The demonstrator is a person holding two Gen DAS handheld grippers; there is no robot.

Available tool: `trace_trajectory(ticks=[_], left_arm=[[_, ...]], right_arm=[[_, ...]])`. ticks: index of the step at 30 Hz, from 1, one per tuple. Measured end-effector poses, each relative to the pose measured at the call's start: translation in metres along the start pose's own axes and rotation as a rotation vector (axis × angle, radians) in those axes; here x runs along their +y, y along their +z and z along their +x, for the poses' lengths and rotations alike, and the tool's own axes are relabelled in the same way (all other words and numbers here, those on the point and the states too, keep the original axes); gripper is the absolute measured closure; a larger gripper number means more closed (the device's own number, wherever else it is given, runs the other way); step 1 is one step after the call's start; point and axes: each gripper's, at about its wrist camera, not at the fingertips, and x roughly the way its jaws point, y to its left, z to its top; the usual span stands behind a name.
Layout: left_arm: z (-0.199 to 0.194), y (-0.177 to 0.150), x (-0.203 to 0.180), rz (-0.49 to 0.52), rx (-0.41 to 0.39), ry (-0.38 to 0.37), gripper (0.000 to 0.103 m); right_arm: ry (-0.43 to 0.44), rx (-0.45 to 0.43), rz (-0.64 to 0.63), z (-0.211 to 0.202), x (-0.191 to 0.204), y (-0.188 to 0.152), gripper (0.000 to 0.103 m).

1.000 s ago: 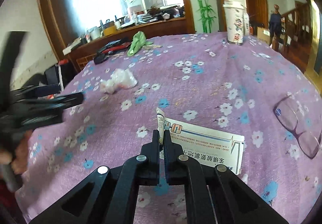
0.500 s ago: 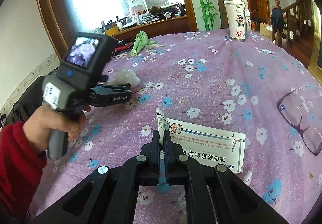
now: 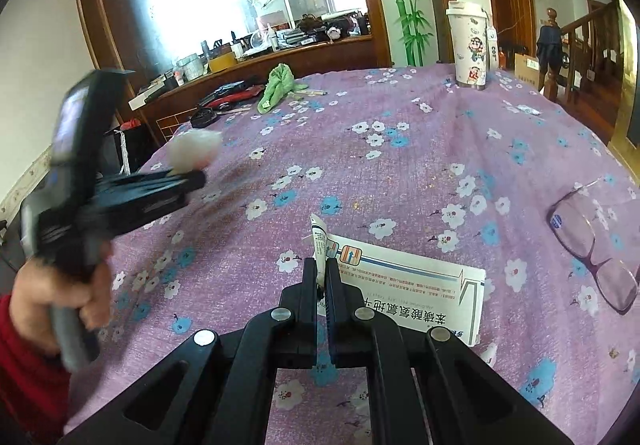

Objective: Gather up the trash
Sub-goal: 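Grasp the white printed leaflet with the right tool while the left tool grasps the clear plastic bag, then lift the leaflet and plastic bag with both tools and carry them over the red basket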

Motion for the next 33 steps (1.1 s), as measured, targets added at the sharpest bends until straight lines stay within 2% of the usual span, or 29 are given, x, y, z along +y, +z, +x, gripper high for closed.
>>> trace_trajectory(ticks=[5, 10, 23, 33], left_arm=[[-0.040, -0.031, 0.009, -0.056, -0.032, -0.050, 0.077], [-0.067, -0.058, 0.010, -0.069, -0.056, -0.059, 0.077], [-0.100, -0.102, 0.025, -0.136, -0.112, -0.050, 0.077], [-0.114, -0.119, 0.029, -0.153, -0.142, -0.060, 0.077]], right_arm=[[-0.003, -0.011, -0.012, -0.002, 0.004, 0.000, 0.100], [-0.019, -0.011, -0.030, -0.010, 0.016, -0.001, 0.100], [-0.050, -0.046, -0.099, -0.036, 0.054, -0.014, 0.099], [-0.069, -0.056, -0.128, -0.046, 0.071, -0.024, 0.099]])
